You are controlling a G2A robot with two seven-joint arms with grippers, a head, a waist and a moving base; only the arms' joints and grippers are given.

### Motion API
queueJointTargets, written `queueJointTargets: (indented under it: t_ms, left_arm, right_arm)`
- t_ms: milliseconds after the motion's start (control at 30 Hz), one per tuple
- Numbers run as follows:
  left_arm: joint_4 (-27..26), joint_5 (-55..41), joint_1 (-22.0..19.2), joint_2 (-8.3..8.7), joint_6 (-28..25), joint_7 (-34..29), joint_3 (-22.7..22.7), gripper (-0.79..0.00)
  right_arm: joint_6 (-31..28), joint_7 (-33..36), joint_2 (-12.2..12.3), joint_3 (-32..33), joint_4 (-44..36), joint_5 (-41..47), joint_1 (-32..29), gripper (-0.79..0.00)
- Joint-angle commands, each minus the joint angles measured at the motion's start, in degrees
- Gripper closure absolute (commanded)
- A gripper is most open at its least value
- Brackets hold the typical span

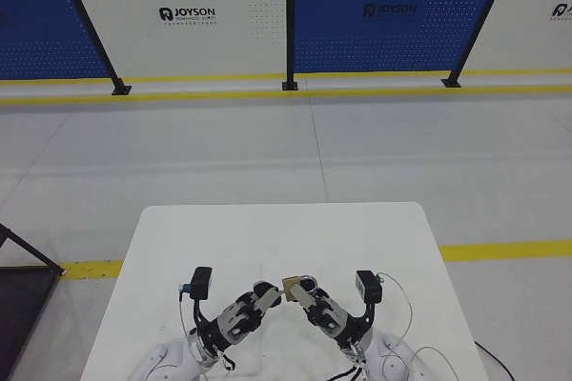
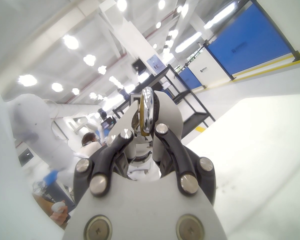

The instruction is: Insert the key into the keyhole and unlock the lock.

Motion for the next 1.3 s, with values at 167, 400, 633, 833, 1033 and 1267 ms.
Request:
queueJointTargets:
  t_ms: [167, 400, 633, 833, 1033, 1267]
  left_arm:
    - [0.0, -0.4, -0.1, 0.13, 0.2, -0.5, 0.1, -0.246]
    - [0.1, -0.5, -0.1, 0.26, 0.1, -0.5, -0.2, -0.215]
    - [0.8, -0.4, 0.4, 0.56, -1.4, -0.7, -1.2, -0.160]
    - [0.7, -1.0, -0.1, 0.73, -1.1, -2.3, -0.8, -0.154]
    - [0.6, -1.7, -0.7, 0.78, -0.7, -3.0, -0.2, -0.132]
    - [0.7, -1.7, -0.9, 0.86, -0.5, -3.0, 0.0, -0.086]
  right_arm:
    - [0.1, 0.1, 0.0, 0.1, -0.1, 0.0, -0.1, 0.000]
    - [-0.2, 0.0, 0.0, 0.5, -0.2, 0.5, -0.2, 0.000]
    - [-1.4, 0.0, 0.2, 1.8, -0.1, 2.0, -0.7, 0.000]
    - [-1.3, 0.7, 0.3, 1.9, -0.3, 2.5, -0.8, 0.000]
    - [-0.7, 1.2, 0.2, 1.6, -0.4, 2.4, -0.7, 0.000]
    - [0.0, 1.6, 0.1, 1.4, -0.4, 2.1, -0.5, 0.000]
